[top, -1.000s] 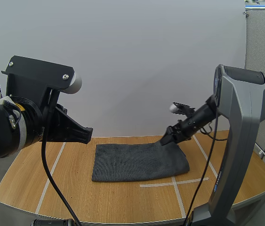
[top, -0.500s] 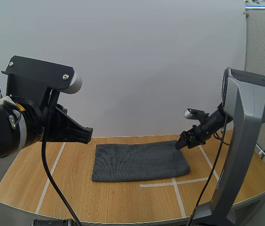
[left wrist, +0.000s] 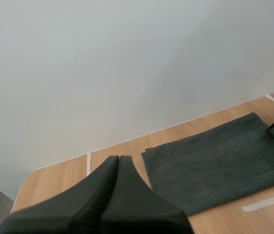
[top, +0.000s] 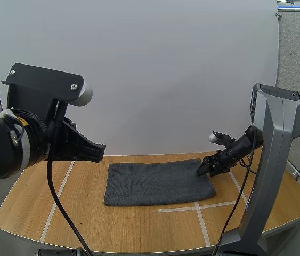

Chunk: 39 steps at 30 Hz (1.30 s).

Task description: Fold the towel

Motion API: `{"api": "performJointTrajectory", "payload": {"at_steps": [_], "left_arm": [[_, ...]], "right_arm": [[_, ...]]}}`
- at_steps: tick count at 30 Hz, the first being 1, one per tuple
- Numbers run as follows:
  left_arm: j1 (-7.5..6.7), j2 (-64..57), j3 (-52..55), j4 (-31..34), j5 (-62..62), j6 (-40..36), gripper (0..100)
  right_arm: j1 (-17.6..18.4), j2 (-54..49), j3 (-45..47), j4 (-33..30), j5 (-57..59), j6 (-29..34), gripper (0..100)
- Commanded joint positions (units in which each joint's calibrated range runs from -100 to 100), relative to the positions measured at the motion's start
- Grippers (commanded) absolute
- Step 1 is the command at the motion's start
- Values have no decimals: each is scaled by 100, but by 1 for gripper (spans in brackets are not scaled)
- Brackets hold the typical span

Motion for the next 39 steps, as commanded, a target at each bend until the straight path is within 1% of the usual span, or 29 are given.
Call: {"api": "performJointTrajectory", "payload": {"at_steps": [1, 9, 14, 15, 17, 21, 22, 23, 27, 34, 39], "left_arm": [[-21, -22, 36, -62, 18, -59, 0], [-21, -22, 36, -52, 18, -58, 0], [-21, -22, 36, -24, 18, -58, 0], [-21, -22, 36, -24, 18, -58, 0], [-21, -22, 36, -24, 18, -58, 0], [-21, -22, 36, -24, 18, -58, 0], [-21, -22, 36, -24, 18, -58, 0], [-21, -22, 36, -24, 18, -58, 0], [-21, -22, 36, -24, 18, -58, 0], [-21, -22, 36, -26, 71, -95, 0], [-21, -34, 36, -26, 149, -182, 0]], "right_arm": [[21, 191, 32, 142, 643, -70, 100], [229, 191, 65, 165, 927, -70, 100], [247, 191, 82, 165, 927, -70, 100], [247, 191, 93, 120, 909, -70, 95], [247, 191, 93, 79, 909, -70, 71], [247, 191, 93, 68, 909, -70, 18], [247, 191, 93, 68, 909, -70, 7], [247, 179, 93, 68, 909, -70, 0], [247, 114, 93, 68, 970, -70, 0], [247, -317, 93, 82, 1110, -36, 0], [253, -575, 93, 257, 1110, -36, 0]]}}
